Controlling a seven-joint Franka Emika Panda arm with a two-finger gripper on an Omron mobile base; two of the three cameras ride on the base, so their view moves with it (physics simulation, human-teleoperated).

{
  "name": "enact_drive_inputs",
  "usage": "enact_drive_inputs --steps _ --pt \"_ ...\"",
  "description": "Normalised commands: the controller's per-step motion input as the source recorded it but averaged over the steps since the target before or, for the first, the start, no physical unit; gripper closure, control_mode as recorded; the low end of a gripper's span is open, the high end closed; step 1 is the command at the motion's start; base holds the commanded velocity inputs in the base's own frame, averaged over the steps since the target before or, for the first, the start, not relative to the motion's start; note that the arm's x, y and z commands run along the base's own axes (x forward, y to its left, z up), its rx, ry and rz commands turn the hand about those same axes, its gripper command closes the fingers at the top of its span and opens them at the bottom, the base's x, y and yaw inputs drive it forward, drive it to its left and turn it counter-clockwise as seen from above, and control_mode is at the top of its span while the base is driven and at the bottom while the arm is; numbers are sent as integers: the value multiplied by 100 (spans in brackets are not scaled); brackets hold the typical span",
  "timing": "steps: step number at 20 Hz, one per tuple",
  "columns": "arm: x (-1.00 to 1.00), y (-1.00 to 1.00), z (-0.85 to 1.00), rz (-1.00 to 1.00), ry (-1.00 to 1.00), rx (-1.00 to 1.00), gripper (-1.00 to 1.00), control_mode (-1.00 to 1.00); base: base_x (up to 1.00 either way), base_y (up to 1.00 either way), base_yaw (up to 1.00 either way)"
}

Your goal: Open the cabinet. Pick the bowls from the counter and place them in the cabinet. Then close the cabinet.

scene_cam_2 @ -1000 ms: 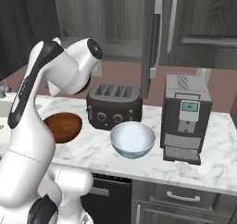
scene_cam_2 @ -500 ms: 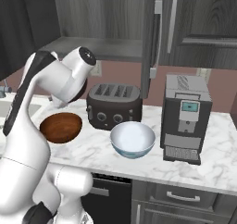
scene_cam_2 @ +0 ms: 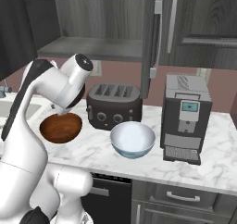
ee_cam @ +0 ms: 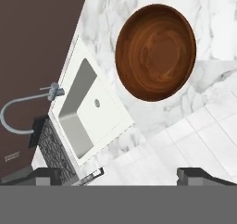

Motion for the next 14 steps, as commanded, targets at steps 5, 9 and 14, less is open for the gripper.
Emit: enact_drive_inputs --steps 5,9,14 --pt "11 0 -22 1 0 0 -100 -100 0 0 0" --pt "17 0 -21 0 0 0 -100 -100 0 0 0" --pt "10 0 -18 0 0 -3 -100 -100 0 0 0"
